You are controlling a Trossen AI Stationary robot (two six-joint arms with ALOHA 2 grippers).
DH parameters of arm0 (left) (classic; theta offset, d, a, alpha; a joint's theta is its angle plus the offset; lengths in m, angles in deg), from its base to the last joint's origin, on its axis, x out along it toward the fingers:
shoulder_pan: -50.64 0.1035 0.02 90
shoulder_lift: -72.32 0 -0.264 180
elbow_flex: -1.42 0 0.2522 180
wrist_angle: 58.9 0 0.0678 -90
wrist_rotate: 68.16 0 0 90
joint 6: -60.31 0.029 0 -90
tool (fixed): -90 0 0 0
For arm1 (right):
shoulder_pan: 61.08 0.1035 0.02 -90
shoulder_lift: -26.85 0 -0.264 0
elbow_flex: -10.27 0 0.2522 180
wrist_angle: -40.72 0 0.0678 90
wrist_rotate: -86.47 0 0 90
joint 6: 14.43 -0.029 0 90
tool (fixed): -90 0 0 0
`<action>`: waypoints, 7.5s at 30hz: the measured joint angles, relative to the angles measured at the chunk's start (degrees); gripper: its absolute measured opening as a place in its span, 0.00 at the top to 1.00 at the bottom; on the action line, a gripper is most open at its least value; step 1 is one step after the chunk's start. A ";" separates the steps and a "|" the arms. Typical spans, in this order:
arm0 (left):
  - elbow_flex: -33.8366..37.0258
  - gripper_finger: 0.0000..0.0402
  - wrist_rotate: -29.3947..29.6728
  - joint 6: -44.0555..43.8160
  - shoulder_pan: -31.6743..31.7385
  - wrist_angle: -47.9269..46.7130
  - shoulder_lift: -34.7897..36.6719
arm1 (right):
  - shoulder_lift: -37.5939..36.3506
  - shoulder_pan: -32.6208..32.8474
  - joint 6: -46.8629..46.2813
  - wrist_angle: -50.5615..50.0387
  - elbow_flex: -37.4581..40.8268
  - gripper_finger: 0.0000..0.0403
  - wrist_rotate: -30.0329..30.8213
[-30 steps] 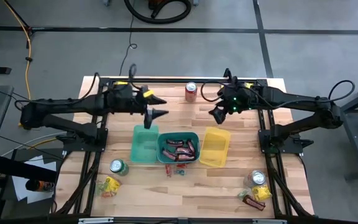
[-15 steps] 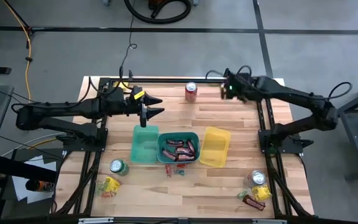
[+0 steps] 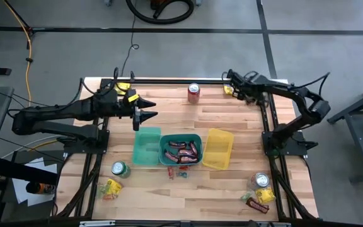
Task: Sort candy
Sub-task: Put the chocolate bar into the blue bin
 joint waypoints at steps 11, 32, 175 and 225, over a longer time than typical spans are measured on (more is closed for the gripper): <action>0.00 0.45 6.44 2.47 0.01 -2.47 6.19 | 0.12 -2.37 -13.50 18.07 9.17 0.29 3.47; 0.00 0.45 12.42 -0.10 -0.01 -2.51 6.72 | 2.91 -5.64 -2.83 14.64 9.17 0.86 2.80; 0.02 0.45 10.60 -0.50 -0.03 -2.51 1.26 | 30.40 107.26 -26.68 -3.34 -28.21 0.98 -35.54; -0.02 0.45 -0.07 -3.23 -9.64 17.15 -2.14 | -9.09 61.03 43.96 92.71 12.43 1.00 -9.44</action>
